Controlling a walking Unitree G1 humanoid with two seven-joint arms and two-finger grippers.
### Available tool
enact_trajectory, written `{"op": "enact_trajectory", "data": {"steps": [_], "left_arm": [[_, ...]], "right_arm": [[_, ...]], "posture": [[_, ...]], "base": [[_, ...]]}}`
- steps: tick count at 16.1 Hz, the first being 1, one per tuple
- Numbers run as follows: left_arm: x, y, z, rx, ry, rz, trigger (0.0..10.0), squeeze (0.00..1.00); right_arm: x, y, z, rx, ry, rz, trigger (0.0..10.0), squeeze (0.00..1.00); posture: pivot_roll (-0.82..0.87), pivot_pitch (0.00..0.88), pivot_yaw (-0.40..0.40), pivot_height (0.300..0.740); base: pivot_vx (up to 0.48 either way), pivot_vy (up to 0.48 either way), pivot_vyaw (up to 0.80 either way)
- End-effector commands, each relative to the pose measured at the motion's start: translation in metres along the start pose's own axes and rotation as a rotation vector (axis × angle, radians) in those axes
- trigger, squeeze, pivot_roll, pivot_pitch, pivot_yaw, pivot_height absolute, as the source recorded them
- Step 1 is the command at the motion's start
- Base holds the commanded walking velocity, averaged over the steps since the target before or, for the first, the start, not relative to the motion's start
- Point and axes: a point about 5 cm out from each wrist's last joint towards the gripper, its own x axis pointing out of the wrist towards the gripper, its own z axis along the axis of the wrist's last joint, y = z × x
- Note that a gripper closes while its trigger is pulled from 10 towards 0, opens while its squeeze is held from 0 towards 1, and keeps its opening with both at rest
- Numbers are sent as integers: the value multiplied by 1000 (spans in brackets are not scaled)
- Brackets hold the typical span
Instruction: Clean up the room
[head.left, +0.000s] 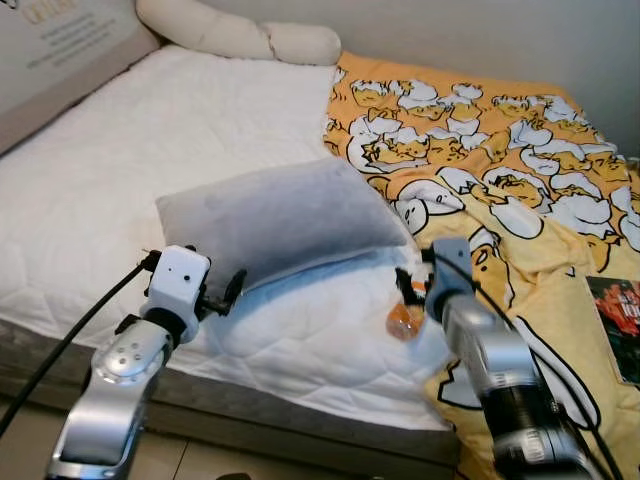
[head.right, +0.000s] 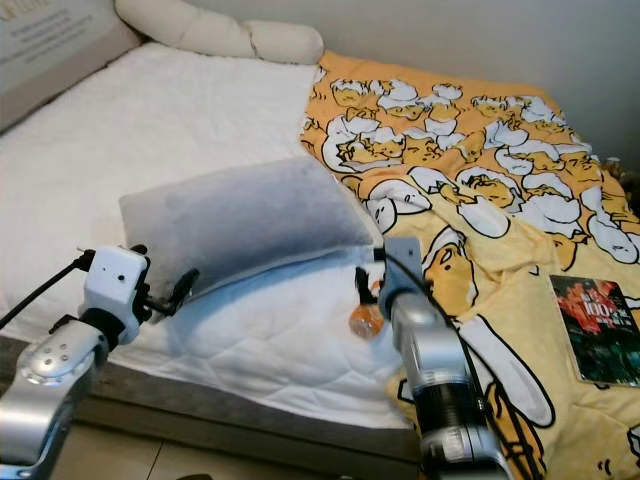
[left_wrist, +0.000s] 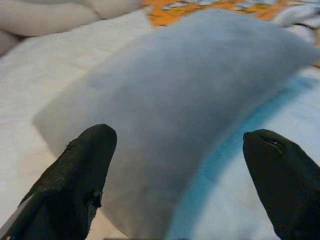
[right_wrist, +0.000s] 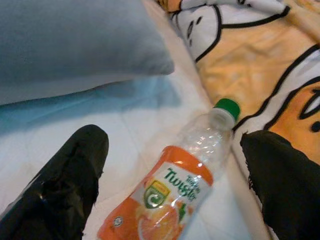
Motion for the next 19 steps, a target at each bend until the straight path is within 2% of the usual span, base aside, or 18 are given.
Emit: {"op": "enact_trajectory", "data": {"steps": [1,2,3,4,5,6,10,12,13,14,16,17,18,19], "left_arm": [[3,-6,3,11,0,-104,10000,0],[3,-7,3,20,4,-149,10000,0],[5,-7,6,52,12,-242,10000,0],[7,-5,9,82,20,-315,10000,0],[7,-4,10,90,23,-340,10000,0],[9,-2,15,124,30,-392,10000,0],[5,0,15,153,65,-448,10000,0],[1,-1,15,162,78,-481,10000,0],[-4,1,16,166,84,-493,10000,0],[-9,2,16,172,96,-497,10000,0],[-14,4,16,172,109,-504,10000,0],[-17,5,16,173,114,-508,10000,0],[-18,5,17,171,114,-508,10000,0],[-18,4,16,160,113,-508,10000,0]], "right_arm": [[6,-6,-7,12,66,-33,10000,1000],[10,-6,-10,23,86,-40,10000,949],[17,-6,-14,77,128,-36,10000,0],[22,-3,-17,127,154,-10,10000,0],[24,-1,-17,136,159,8,10000,0],[27,-1,-19,102,184,-2,10000,0],[28,1,-30,78,247,-62,10000,0],[28,3,-36,102,268,-59,10000,0],[27,2,-40,143,276,-72,10000,0],[27,-2,-42,227,270,-95,10000,0],[26,-7,-44,222,274,-117,10000,0],[26,-13,-44,249,264,-141,4275,0],[26,-16,-42,271,249,-151,2745,0],[27,-15,-42,293,243,-128,0,0]], "posture": [[141,0,-84,740],[141,0,-84,740],[149,0,-72,740],[149,0,-62,740],[151,0,-59,740],[165,0,-51,740],[191,0,-27,740],[221,0,-25,740],[243,0,-23,740],[257,0,-16,740],[263,0,-10,740],[265,0,-7,740],[263,0,-8,740],[258,0,-9,740]], "base": [[0,0,0],[0,0,0],[0,0,0],[0,0,0],[0,0,0],[0,0,0],[0,0,0],[0,0,0],[0,0,0],[0,0,0],[0,0,0],[0,0,0],[0,0,0],[0,0,0]]}}
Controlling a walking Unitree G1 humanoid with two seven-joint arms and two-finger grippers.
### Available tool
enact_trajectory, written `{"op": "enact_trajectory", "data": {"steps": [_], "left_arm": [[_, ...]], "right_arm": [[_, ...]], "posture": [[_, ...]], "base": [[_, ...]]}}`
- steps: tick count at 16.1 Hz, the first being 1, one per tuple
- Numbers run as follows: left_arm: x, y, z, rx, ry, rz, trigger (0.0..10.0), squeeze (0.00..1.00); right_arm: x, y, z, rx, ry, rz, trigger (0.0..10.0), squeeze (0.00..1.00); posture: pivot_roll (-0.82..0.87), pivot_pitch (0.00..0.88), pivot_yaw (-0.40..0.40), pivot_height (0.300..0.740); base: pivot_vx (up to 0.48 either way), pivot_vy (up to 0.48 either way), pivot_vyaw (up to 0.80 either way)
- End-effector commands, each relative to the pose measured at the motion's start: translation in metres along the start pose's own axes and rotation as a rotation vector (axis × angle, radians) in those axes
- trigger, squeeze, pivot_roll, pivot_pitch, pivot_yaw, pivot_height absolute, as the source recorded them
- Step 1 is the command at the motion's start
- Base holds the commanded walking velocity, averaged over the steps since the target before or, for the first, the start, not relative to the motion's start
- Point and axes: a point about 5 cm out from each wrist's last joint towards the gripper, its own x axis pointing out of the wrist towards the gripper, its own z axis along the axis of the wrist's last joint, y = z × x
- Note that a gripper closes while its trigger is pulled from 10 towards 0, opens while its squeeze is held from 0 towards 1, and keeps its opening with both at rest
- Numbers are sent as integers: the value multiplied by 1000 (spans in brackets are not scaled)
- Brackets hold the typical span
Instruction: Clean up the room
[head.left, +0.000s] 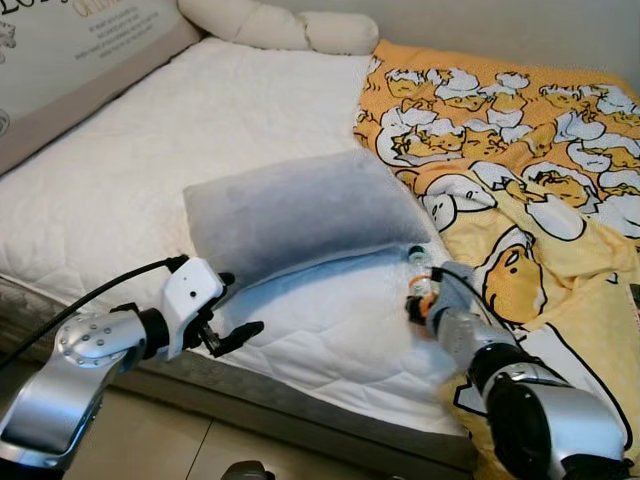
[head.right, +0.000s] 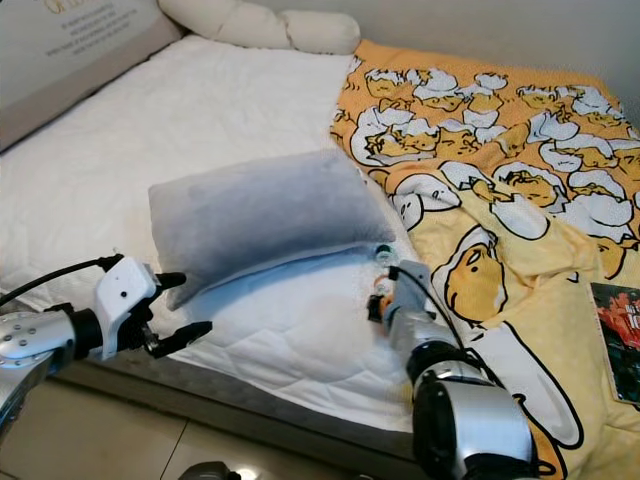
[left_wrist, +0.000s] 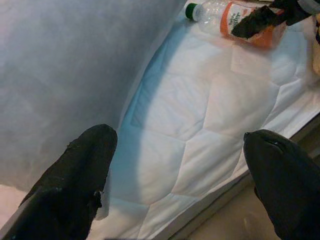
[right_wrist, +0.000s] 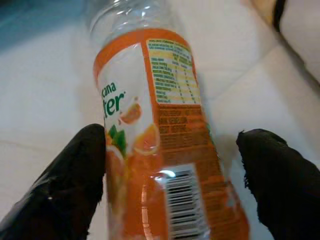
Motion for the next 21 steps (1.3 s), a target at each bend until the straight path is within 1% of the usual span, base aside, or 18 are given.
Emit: {"op": "enact_trajectory", "data": {"steps": [1,3,4,6,7,9,12,13,15,17,18,20,21], "left_arm": [[-2,-1,3,-3,-11,-7,10000,0],[0,-6,3,-20,-14,-29,10000,0],[0,-8,2,-29,-13,-44,10000,0],[2,-10,0,-30,-9,-58,10000,0],[4,-9,0,-33,-13,-56,10000,0],[7,-8,0,-37,-18,-48,10000,0],[10,-8,1,-48,-30,-25,10000,0],[11,-10,0,-55,-35,-23,10000,0],[13,-15,-2,-69,-40,-25,10000,0],[14,-15,-4,-86,-48,1,10000,0],[14,-17,-4,-100,-64,28,10000,0],[13,-18,-3,-114,-86,65,10000,0],[13,-14,-1,-107,-116,161,10000,0]], "right_arm": [[0,2,4,26,-13,18,0,0],[0,-1,1,23,0,15,0,0],[0,-3,-2,-1,15,10,0,0],[0,-5,-5,-4,30,13,0,0],[1,-6,-4,-2,24,8,0,0],[1,-9,-5,-50,6,1,0,0],[1,-10,-10,-27,22,15,0,0],[1,-10,-13,-52,30,15,0,0],[1,-11,-14,-57,39,22,0,0],[1,-11,-6,-96,0,39,0,0],[0,-13,2,-95,-31,51,0,0],[0,-15,12,-52,-77,71,0,0],[-3,-15,26,-49,-152,100,78,0]], "posture": [[258,0,-9,740],[247,0,-23,740],[243,0,-24,740],[224,0,-30,740],[215,0,-34,740],[212,0,-37,740],[213,0,-50,740],[211,0,-50,740],[191,0,-47,740],[180,0,-55,740],[178,0,-64,740],[171,0,-70,740],[163,0,-68,740]], "base": [[0,0,0],[0,0,0],[0,0,0],[0,0,0],[0,0,0],[0,0,0],[0,0,0],[0,0,0],[0,0,0],[0,0,0],[0,0,0],[0,0,0],[0,0,0]]}}
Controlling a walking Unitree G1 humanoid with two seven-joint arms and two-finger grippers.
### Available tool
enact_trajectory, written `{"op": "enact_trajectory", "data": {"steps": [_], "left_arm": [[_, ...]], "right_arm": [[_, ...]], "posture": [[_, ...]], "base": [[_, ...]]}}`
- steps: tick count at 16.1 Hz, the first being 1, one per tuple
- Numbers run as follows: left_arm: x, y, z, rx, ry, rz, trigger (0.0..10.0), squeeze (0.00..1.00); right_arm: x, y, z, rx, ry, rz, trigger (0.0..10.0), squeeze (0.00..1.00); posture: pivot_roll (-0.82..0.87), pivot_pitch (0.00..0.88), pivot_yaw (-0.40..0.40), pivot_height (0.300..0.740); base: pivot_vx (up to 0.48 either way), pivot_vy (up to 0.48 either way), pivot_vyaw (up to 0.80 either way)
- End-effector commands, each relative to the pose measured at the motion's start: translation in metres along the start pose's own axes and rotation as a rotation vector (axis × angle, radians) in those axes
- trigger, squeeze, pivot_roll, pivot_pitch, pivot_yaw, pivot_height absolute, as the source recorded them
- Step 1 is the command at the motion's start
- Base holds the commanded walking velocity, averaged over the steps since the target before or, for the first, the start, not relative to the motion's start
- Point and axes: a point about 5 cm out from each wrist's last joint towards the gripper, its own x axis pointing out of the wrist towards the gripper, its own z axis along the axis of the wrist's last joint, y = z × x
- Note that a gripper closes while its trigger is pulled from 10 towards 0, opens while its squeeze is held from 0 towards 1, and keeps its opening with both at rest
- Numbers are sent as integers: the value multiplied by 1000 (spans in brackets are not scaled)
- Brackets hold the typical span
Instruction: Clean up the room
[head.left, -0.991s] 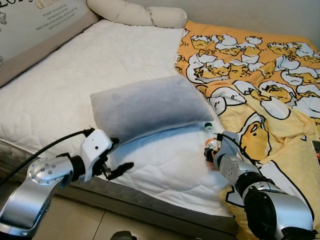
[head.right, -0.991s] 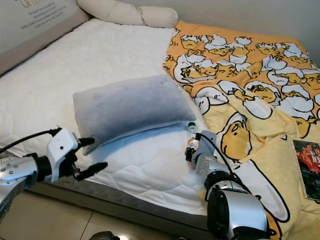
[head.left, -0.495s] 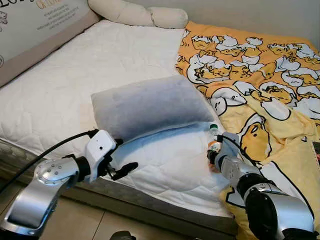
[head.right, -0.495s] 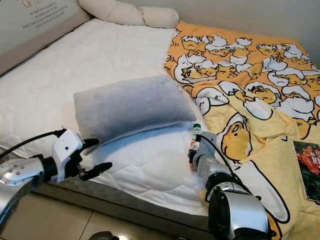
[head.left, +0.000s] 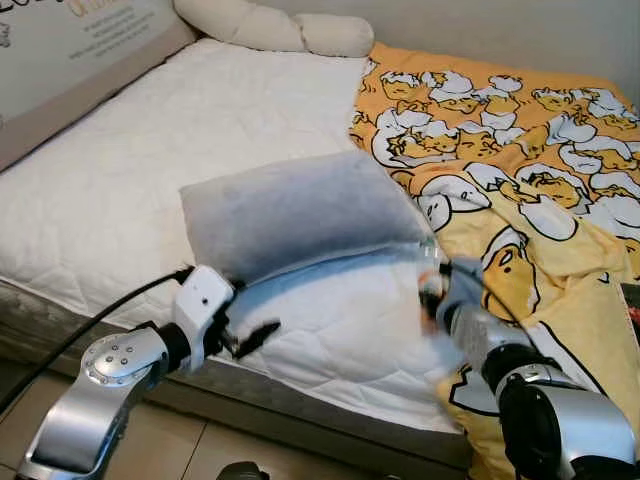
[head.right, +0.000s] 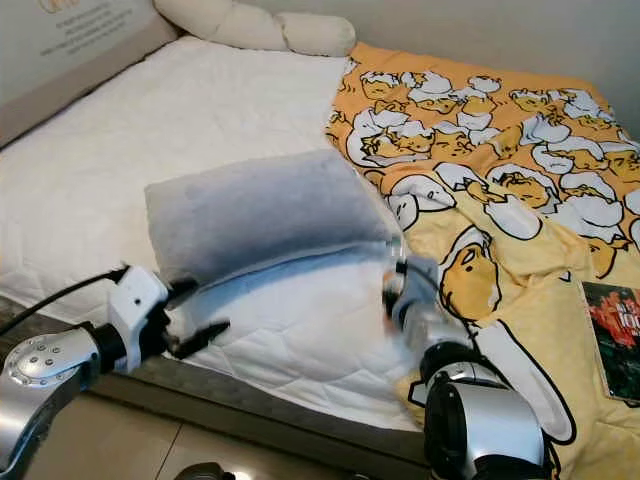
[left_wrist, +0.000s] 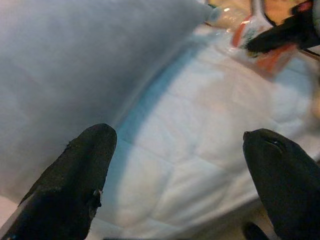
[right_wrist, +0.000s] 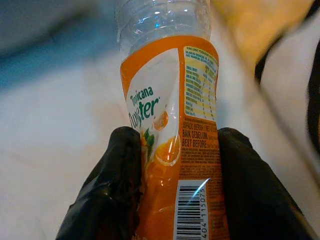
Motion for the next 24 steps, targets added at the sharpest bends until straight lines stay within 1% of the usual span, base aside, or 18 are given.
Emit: {"op": "enact_trajectory", "data": {"steps": [1,2,3,4,5,6,7,9,10,11,12,14,17,19,21,22,23,24], "left_arm": [[-2,5,5,27,-28,78,10000,0],[-2,6,7,-17,-61,139,10000,0],[-3,7,8,-30,-74,168,10000,0],[-3,11,9,-51,-101,247,10000,0],[-2,16,11,-70,-132,347,10000,0],[-1,17,12,-87,-143,403,10000,0],[0,16,11,-99,-145,434,10000,0],[3,13,6,-110,-123,469,10000,0],[3,11,4,-112,-115,473,10000,0],[3,10,3,-115,-113,473,10000,0],[1,9,1,-111,-108,489,10000,0],[-2,11,1,-98,-105,517,10000,0],[-4,15,1,-130,-100,561,10000,0],[-2,18,0,-112,-93,571,10000,0],[-1,19,1,-114,-100,574,10000,0],[3,18,2,-171,-111,564,10000,0],[4,17,2,-193,-118,556,10000,0],[4,17,6,-186,-130,549,10000,0]], "right_arm": [[-1,-6,9,-2,-53,0,9137,0],[-4,-13,17,21,-124,-24,10000,0],[-6,-14,22,12,-176,-30,10000,0],[-12,-13,32,-16,-277,-16,10000,0],[-28,0,43,19,-405,75,10000,0],[-43,15,49,16,-487,166,10000,0],[-53,25,50,-14,-528,219,10000,0],[-70,45,50,-24,-597,281,10000,0],[-72,49,46,-55,-605,280,10000,0],[-72,51,42,-61,-605,279,10000,0],[-78,53,36,-60,-603,280,10000,0],[-82,55,32,-60,-584,289,10000,0],[-89,57,26,-40,-549,296,10000,0],[-90,52,23,-25,-531,279,10000,0],[-90,49,21,-22,-520,270,10000,0],[-90,41,19,-14,-499,210,10000,0],[-90,39,18,-9,-492,195,10000,0],[-90,36,18,17,-489,181,10000,0]], "posture": [[156,0,-66,740],[143,0,-57,740],[141,0,-56,740],[132,0,-52,740],[124,0,-47,740],[119,0,-44,740],[115,0,-43,740],[112,0,-45,740],[111,0,-46,740],[116,0,-48,740],[123,0,-50,740],[123,0,-50,740],[112,0,-43,740],[93,0,-29,740],[85,0,-24,740],[66,0,-5,740],[66,0,-5,740],[62,0,2,740]], "base": [[0,0,0],[0,0,0],[0,0,0],[0,0,0],[0,0,800],[0,0,800],[0,0,800],[0,0,800],[0,0,800],[0,0,800],[0,0,800],[0,0,800],[0,0,800],[0,0,800],[0,0,800],[0,0,800],[0,0,800],[0,0,800]]}}
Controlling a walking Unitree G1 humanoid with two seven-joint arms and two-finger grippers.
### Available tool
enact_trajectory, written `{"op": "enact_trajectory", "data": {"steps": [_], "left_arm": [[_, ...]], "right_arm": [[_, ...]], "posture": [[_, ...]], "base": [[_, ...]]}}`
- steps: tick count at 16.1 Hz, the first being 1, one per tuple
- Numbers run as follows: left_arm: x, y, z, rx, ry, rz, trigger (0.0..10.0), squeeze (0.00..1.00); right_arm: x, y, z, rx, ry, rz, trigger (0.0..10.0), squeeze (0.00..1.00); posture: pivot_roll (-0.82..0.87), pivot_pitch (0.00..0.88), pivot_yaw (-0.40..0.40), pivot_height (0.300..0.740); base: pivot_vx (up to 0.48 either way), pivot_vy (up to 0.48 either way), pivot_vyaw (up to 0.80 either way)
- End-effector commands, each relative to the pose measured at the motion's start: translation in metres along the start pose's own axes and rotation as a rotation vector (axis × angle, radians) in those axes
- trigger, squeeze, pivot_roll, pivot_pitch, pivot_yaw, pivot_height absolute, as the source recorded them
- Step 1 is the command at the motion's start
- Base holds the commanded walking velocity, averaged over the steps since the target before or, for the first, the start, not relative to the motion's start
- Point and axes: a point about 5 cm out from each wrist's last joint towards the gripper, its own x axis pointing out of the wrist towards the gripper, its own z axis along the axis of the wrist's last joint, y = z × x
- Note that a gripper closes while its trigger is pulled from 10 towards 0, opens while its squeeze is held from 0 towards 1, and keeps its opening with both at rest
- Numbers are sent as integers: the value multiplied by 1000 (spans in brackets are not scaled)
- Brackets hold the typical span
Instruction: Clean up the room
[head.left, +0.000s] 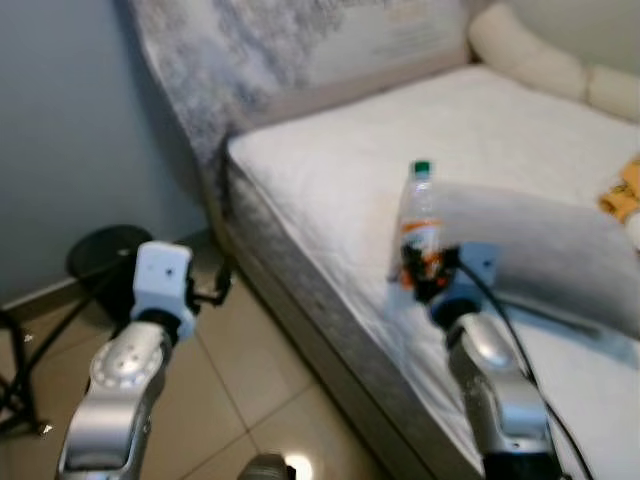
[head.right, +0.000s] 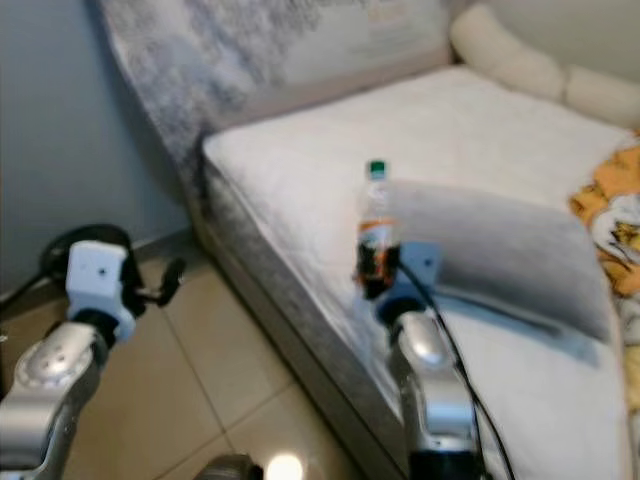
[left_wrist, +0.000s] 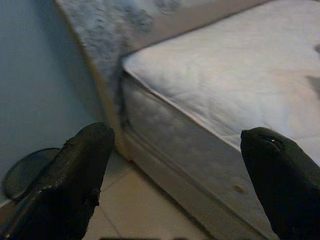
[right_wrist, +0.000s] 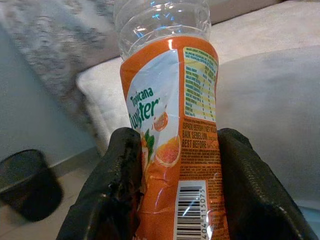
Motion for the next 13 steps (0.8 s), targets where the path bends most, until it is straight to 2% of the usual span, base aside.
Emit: {"op": "enact_trajectory", "data": {"steps": [1,3,6,10,13], "left_arm": [[3,-6,4,43,-26,-32,10000,0],[4,-5,4,68,-27,-35,10000,0],[4,-5,3,76,-24,-51,10000,0],[4,-3,1,54,-30,-44,10000,0],[3,-2,0,22,-18,-35,10000,0]], "right_arm": [[-3,-9,2,37,-2,-30,10000,0],[-3,-7,1,68,11,-22,10000,0],[-3,-4,-5,50,52,-16,10000,0],[-1,2,-9,11,73,-9,10000,0],[4,9,-8,-104,84,85,10000,0]], "posture": [[61,0,4,740],[63,0,5,740],[66,0,9,740],[72,0,9,740],[79,0,3,740]], "base": [[0,0,800],[0,0,800],[0,0,717],[332,0,0],[376,0,0]]}}
